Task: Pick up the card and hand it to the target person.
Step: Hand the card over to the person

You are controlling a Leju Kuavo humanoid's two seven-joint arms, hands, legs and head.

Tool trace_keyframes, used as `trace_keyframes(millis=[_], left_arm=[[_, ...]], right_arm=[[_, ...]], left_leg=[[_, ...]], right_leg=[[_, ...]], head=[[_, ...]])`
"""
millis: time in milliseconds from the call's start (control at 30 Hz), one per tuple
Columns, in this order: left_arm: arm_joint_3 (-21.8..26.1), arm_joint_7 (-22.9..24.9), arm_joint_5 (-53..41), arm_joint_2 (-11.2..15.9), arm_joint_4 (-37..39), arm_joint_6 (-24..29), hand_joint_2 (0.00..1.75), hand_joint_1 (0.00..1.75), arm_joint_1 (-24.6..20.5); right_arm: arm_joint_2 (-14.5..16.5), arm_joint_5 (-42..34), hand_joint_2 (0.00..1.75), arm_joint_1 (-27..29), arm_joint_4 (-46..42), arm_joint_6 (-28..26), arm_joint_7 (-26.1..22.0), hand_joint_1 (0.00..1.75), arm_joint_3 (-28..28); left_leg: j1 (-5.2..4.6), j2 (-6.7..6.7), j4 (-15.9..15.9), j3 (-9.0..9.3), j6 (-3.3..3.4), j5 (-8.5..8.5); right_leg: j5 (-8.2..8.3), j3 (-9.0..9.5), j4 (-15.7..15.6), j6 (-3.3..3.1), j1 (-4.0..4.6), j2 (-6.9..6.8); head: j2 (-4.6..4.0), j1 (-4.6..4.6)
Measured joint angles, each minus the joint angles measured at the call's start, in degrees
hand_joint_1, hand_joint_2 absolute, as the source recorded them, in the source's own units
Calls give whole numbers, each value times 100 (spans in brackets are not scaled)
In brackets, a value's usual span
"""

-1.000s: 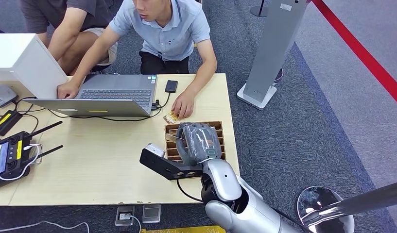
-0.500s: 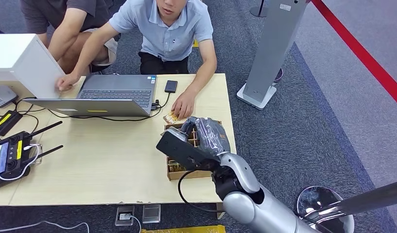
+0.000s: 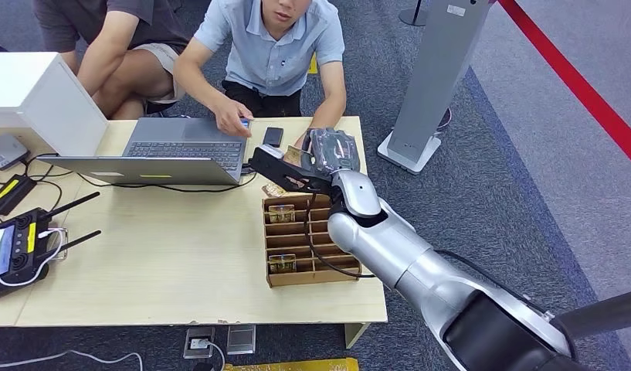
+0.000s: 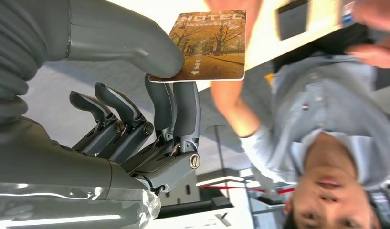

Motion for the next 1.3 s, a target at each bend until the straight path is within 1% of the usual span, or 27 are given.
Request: trace_keyframes(millis=[133, 267, 567, 700, 867, 933, 1200, 1300], left_arm=[[-37, 16, 17, 8, 1, -2, 175, 0, 21], [-73, 21, 29, 17, 1, -1, 175, 0, 27], [-142, -64, 40, 37, 5, 10, 175, 0, 26], [-167, -89, 11, 40, 5, -30, 175, 0, 10], [-267, -80, -60, 61, 6, -98, 175, 0, -27], [-283, -73, -25, 68, 7, -78, 175, 0, -26], [-296, -44, 77, 95, 15, -29, 175, 0, -9], [-310, -25, 103, 100, 26, -5, 175, 0, -5]], right_arm=[[156, 22, 175, -223, 594, -123, -46, 175, 56], [297, -19, 175, -336, 924, -452, -237, 175, 95], [543, -120, 175, -565, 1208, -758, -547, 175, 142], [636, -166, 175, -643, 1233, -761, -665, 0, 166], [749, -181, 175, -717, 1234, -382, -475, 0, 218], [755, -235, 175, -718, 1237, -315, -463, 0, 237], [749, -412, 175, -718, 1293, -240, -513, 0, 278], [726, -679, 175, -716, 1291, -334, -591, 0, 272]], left_leg=[[0, 1, 0, 0, 0, 0], [0, 2, 0, 2, 0, 0], [0, 3, 0, 5, -1, 1], [0, 3, 0, 5, -1, 0], [0, 3, 0, 6, -1, 0], [0, 3, 0, 6, -1, 0], [0, 3, 0, 6, -1, 0], [0, 3, 1, 7, -1, 0]], right_leg=[[0, -2, -1, 0, 0, 1], [0, -2, -1, 0, 0, 3], [1, -2, 1, -1, 0, 8], [1, -2, 1, -1, 0, 8], [1, -2, 0, -1, 0, 8], [1, -2, 0, -1, 0, 8], [1, -3, 0, -1, 0, 8], [1, -3, 0, -1, 0, 8]], head=[[0, 2], [0, -4], [0, -3], [0, -2], [0, -3], [0, -3], [0, -2], [0, -4]])
